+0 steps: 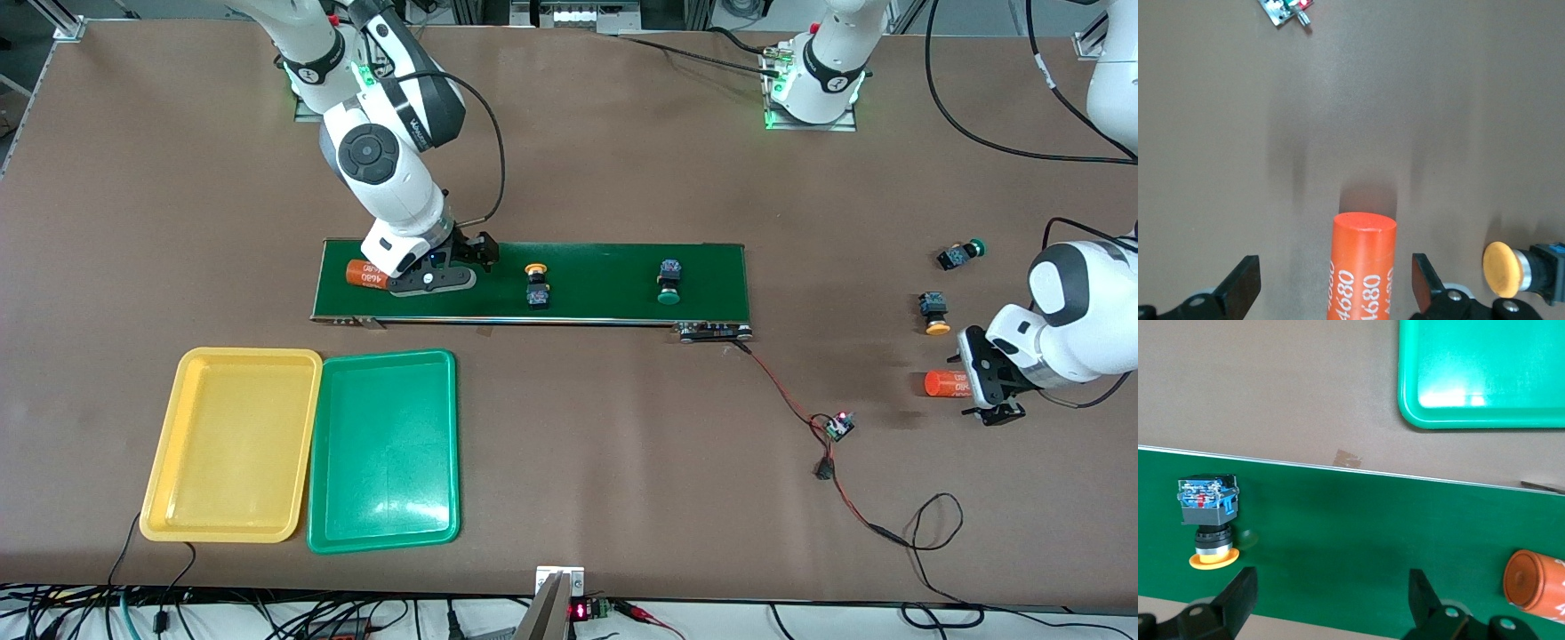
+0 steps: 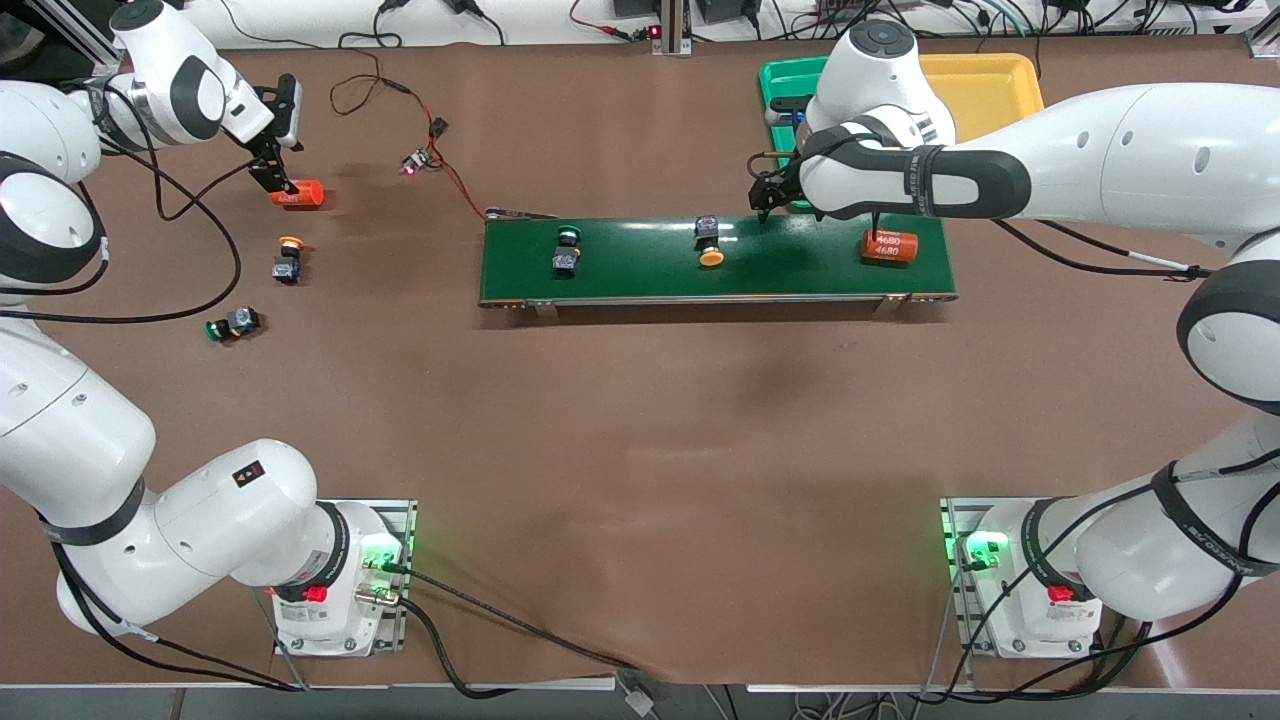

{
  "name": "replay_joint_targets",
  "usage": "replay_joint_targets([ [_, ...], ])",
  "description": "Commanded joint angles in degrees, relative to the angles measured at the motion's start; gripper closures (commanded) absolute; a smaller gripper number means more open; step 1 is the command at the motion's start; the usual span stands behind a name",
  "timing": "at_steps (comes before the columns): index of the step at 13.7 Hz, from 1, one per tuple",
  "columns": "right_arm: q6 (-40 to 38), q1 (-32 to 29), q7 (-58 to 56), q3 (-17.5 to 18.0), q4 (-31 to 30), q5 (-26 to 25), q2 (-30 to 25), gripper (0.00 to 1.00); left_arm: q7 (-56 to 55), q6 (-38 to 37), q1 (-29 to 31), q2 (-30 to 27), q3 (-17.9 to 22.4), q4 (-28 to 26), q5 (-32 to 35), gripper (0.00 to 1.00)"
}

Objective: Sort buttons by color to trays
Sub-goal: 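Grasp the yellow button with the right gripper while the left gripper lifts battery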

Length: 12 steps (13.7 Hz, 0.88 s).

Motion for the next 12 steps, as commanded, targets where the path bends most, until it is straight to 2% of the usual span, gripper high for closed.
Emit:
replay_joint_targets([
  [1,-1.7,0.5,0.8,0.2,2.8,-0.6,2.5,0.00,2.3,0.4,1.1,2.0,-0.5,1.4,1.7,0.00],
  [5,-1.9,2.4,2.4,0.2,6.6,-0.4,6.4,0.00,2.4,0.5,2.7,4.0,-0.2,1.3,1.7,0.00],
  [10,-1.8,2.9,3.3,0.2,7.7,-0.4,8.2,0.00,3.6,2.2,3.1,4.7,-0.1,0.9,2.7,0.00],
  [12,-1.9,2.9,3.3,0.2,7.9,-0.4,8.4,0.00,5.3,3.7,3.1,4.9,-0.1,0.6,2.7,0.12],
])
